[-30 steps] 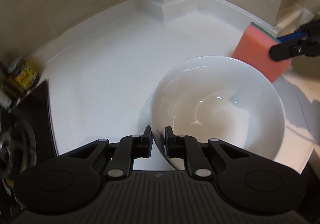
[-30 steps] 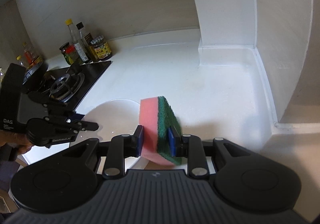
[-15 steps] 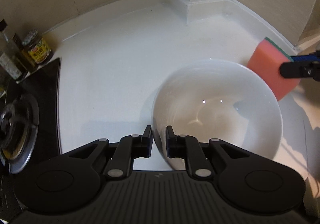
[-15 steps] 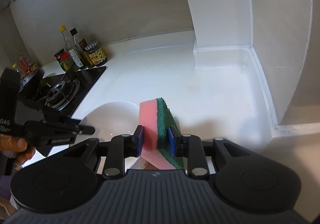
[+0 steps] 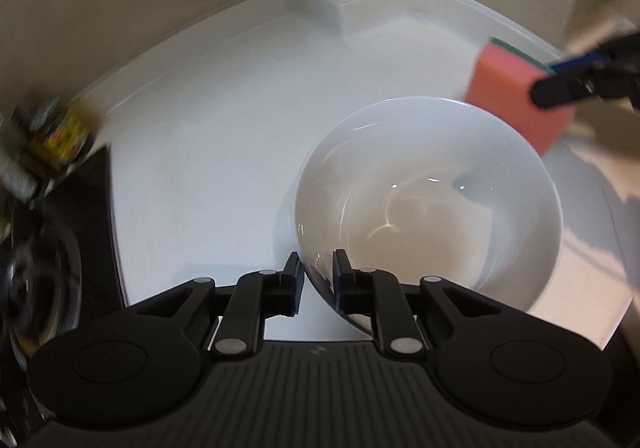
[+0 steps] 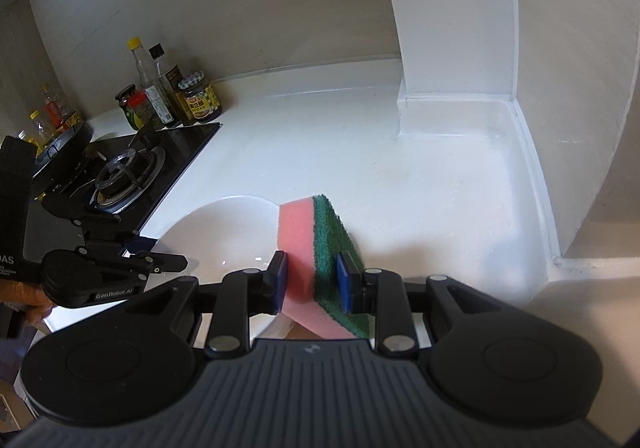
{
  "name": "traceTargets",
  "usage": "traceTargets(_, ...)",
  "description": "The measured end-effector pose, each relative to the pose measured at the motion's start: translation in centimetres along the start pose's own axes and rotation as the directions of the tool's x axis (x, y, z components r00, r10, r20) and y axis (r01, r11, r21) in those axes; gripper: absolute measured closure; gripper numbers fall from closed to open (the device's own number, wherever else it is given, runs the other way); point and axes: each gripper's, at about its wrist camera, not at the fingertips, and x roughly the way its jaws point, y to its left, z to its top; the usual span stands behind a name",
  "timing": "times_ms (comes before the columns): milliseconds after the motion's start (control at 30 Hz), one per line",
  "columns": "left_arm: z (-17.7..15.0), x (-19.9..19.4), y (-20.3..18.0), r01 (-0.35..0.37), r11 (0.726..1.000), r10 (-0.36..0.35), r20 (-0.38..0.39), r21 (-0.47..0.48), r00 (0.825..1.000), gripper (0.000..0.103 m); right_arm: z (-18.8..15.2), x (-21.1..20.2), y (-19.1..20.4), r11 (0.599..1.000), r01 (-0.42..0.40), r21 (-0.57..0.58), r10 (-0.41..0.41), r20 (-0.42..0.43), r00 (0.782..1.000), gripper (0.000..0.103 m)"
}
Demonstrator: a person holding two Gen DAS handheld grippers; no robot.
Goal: Clean bowl
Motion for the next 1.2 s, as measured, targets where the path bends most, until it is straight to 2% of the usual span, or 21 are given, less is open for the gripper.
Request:
traceTargets(67,0.6,0.5,-0.4,-0.003,0.991,0.002,0.003,0.135,1.000,0.084,0.2,0.2,-0.2,1.000,0.004,0.008,-0.004,0.007,1.000,0.081)
traceTargets(100,1.0,0.7,-0.3,0.004,0.985,-0.003,-0.006,0.173,1.000,0.083,0.3,0.4,-0.4,1.000,0.006,0.012,-0.006,0.010,1.000,0.081)
traceTargets(133,1.5,0.9,-0.1,0.013,0.985,-0.010,-0.018,0.172,1.000,0.083,0.5,0.5,-0.5,1.000,0.005,0.019,-0.005,0.013,1.000,0.081)
traceTargets(200,2.1,1.0,0.7,0.011,0.996,-0.009,-0.022,0.087,1.000,0.083,0.4,0.5,-0.6,1.000,-0.001,0.031,0.000,0.015,1.000,0.081)
traceTargets(267,2.2,0.7,1.5,0.003,0.999,-0.004,-0.026,-0.041,1.000,0.082,0.2,0.4,-0.7,0.999,-0.003,0.039,0.002,0.021,1.000,0.081)
traceTargets(333,1.5,0.1,2.3,0.002,0.972,-0.013,-0.044,-0.236,0.999,0.082,0.0,0.3,-0.7,0.999,-0.002,0.048,0.001,0.024,1.000,0.081)
traceTargets(400,0.5,-0.2,2.2,0.003,0.947,-0.020,-0.048,-0.321,0.999,0.082,-0.1,0.1,-0.5,0.999,0.001,0.052,-0.002,0.024,1.000,0.081)
traceTargets(467,-0.3,-0.5,1.6,-0.003,0.934,-0.013,-0.042,-0.356,0.999,0.082,-0.3,-0.1,-0.3,0.998,0.003,0.059,-0.004,0.024,1.000,0.081)
traceTargets(567,-0.6,-0.4,0.8,0.001,0.950,-0.015,-0.045,-0.311,0.999,0.082,-0.7,-0.4,0.1,0.998,-0.003,0.058,0.002,0.020,1.000,0.080)
traceTargets(667,0.0,-0.1,0.9,0.006,0.979,-0.020,-0.063,-0.202,0.998,0.083,-0.8,-0.6,0.4,1.000,-0.008,0.027,0.008,-0.001,1.000,0.080)
traceTargets(733,0.6,0.3,0.8,0.005,0.997,-0.011,-0.073,-0.079,0.997,0.084,-0.6,-0.5,0.2,1.000,-0.014,0.028,0.014,-0.004,1.000,0.081)
traceTargets(867,1.7,1.2,0.8,0.036,0.998,-0.033,-0.065,0.056,0.997,0.084,0.4,0.5,-0.5,0.998,-0.021,0.061,0.020,0.011,1.000,0.081)
traceTargets(1000,2.4,1.7,0.9,0.027,0.998,-0.022,-0.081,0.061,0.997,0.083,0.9,1.1,0.0,0.999,-0.002,0.041,0.002,0.013,1.000,0.081)
traceTargets(1200,2.0,1.1,0.7,0.000,1.000,-0.001,-0.064,-0.008,0.998,0.083,0.5,0.7,-0.3,0.998,-0.004,0.061,0.003,0.017,1.000,0.081)
